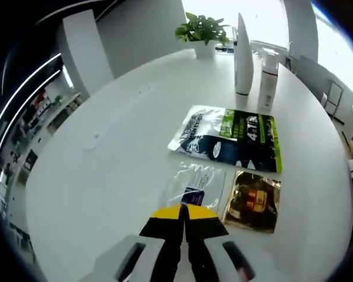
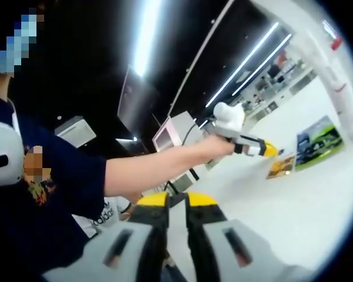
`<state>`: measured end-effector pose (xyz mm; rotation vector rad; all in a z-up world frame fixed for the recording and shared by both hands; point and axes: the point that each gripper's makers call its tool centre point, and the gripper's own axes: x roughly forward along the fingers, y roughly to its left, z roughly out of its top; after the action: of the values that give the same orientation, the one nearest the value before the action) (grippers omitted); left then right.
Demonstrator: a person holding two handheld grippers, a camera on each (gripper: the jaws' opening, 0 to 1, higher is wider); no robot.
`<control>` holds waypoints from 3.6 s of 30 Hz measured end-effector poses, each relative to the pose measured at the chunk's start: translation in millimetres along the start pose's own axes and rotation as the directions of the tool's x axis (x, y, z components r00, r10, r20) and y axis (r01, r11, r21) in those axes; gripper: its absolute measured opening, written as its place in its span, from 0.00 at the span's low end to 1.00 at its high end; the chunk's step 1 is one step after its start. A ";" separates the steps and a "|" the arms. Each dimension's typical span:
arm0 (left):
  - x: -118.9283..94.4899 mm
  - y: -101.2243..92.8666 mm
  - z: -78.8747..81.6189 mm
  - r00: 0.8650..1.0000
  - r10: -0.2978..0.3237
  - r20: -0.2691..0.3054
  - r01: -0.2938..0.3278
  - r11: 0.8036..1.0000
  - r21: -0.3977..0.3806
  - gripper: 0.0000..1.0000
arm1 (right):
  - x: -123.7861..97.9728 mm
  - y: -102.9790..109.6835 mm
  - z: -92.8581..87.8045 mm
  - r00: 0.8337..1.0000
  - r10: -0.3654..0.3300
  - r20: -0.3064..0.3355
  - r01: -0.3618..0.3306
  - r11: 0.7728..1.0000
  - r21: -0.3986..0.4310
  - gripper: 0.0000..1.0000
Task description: Arrange the skincare products in the storage area until every visible bottle or jar stands upright without overlapping.
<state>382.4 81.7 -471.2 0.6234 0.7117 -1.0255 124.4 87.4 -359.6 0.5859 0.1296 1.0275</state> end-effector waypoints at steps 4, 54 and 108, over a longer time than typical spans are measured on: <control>-2.6 1.8 5.2 1.000 0.004 0.011 -0.004 1.000 0.009 0.00 | 1.3 0.4 -0.3 1.000 0.002 -0.002 -0.002 1.000 0.001 0.11; -1.7 16.4 -4.1 1.000 0.030 0.007 -0.030 0.999 -0.040 0.00 | 2.1 -1.6 -2.4 1.000 -0.004 -0.011 0.004 1.000 0.001 0.10; -41.4 -16.3 -33.8 0.993 0.076 0.093 -0.064 0.990 -0.122 0.39 | 0.9 22.3 -6.9 0.999 -0.005 -0.037 0.004 0.999 -0.034 0.10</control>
<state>345.6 122.8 -462.3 0.4888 0.6554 -0.9352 105.2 99.3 -353.8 0.5363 0.1457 1.0347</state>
